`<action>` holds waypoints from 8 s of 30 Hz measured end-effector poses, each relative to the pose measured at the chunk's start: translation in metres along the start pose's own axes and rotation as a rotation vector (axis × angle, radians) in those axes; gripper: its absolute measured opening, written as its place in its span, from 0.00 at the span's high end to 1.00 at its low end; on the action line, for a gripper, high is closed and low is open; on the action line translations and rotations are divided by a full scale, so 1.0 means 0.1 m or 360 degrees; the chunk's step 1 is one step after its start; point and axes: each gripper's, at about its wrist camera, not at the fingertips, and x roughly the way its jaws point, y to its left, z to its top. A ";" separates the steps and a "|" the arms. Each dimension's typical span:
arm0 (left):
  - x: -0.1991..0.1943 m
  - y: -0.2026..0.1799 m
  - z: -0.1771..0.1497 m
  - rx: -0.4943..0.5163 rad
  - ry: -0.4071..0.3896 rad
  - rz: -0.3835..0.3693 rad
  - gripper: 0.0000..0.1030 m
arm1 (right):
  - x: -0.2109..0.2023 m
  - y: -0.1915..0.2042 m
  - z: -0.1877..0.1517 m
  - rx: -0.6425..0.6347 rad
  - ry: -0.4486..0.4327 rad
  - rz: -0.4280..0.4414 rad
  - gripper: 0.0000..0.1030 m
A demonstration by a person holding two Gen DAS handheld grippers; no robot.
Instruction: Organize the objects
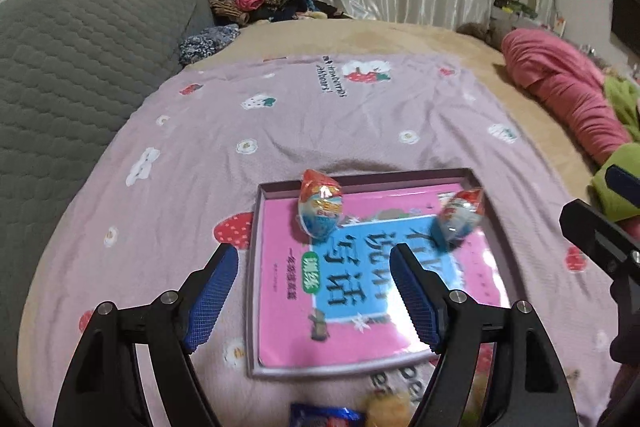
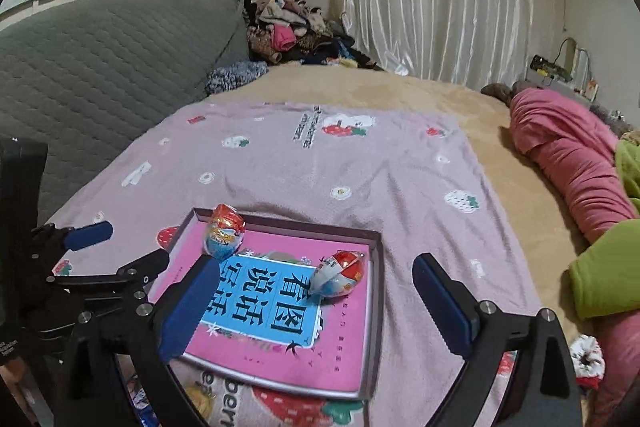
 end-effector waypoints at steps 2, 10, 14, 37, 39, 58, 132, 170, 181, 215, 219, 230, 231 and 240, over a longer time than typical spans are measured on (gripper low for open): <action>-0.15 -0.01 -0.03 -0.0003 -0.0011 -0.0003 0.23 | -0.17 0.01 -0.01 0.0008 -0.0011 0.0021 0.05; -0.76 0.01 -0.19 -0.0015 -0.0050 -0.0028 0.23 | -0.80 0.11 -0.07 0.0020 -0.0053 0.0038 0.04; -1.08 0.02 -0.26 -0.0020 -0.0083 -0.0026 0.23 | -1.06 0.17 -0.10 0.0003 -0.0068 0.0030 0.02; -2.11 0.10 -0.97 -0.0007 -0.0120 -0.0022 0.23 | -2.15 0.28 -0.62 -0.0051 -0.0080 -0.0044 0.02; -2.12 0.06 -1.03 -0.0001 -0.0117 -0.0026 0.23 | -2.19 0.27 -0.70 -0.0055 -0.0070 -0.0045 0.02; -1.94 -0.15 -1.61 0.0009 0.0000 -0.0075 0.23 | -2.09 0.04 -1.33 -0.0024 0.0066 -0.0080 0.02; -0.72 -0.30 -2.49 -0.0019 0.0190 -0.0263 0.23 | -1.01 -0.10 -2.33 -0.0032 0.0286 -0.0111 0.02; -0.48 -0.39 -2.49 0.0028 0.0147 -0.0230 0.40 | -0.40 -0.10 -2.30 -0.0063 0.0389 -0.0124 0.50; -0.50 -0.40 -2.53 0.0042 0.0142 -0.0216 0.67 | -0.46 -0.22 -2.30 0.0041 0.0381 -0.0030 0.77; -0.97 -0.37 -2.44 0.0037 -0.0058 -0.0154 0.66 | -1.23 0.01 -2.17 0.0108 0.0130 0.0369 0.83; -1.03 -0.40 -2.44 0.0055 -0.0076 -0.0138 0.66 | -1.29 0.07 -2.18 0.0095 0.0115 0.0366 0.83; -1.17 -0.33 -2.42 0.0017 -0.0100 -0.0133 0.66 | -1.38 0.14 -2.18 0.0081 0.0074 0.0279 0.83; -1.18 -0.32 -2.42 0.0010 -0.0101 -0.0132 0.66 | -1.40 0.14 -2.19 0.0083 0.0072 0.0281 0.83; -1.36 -0.21 -2.43 -0.0046 -0.0118 -0.0130 0.66 | -1.55 0.19 -2.17 0.0107 0.0028 0.0253 0.83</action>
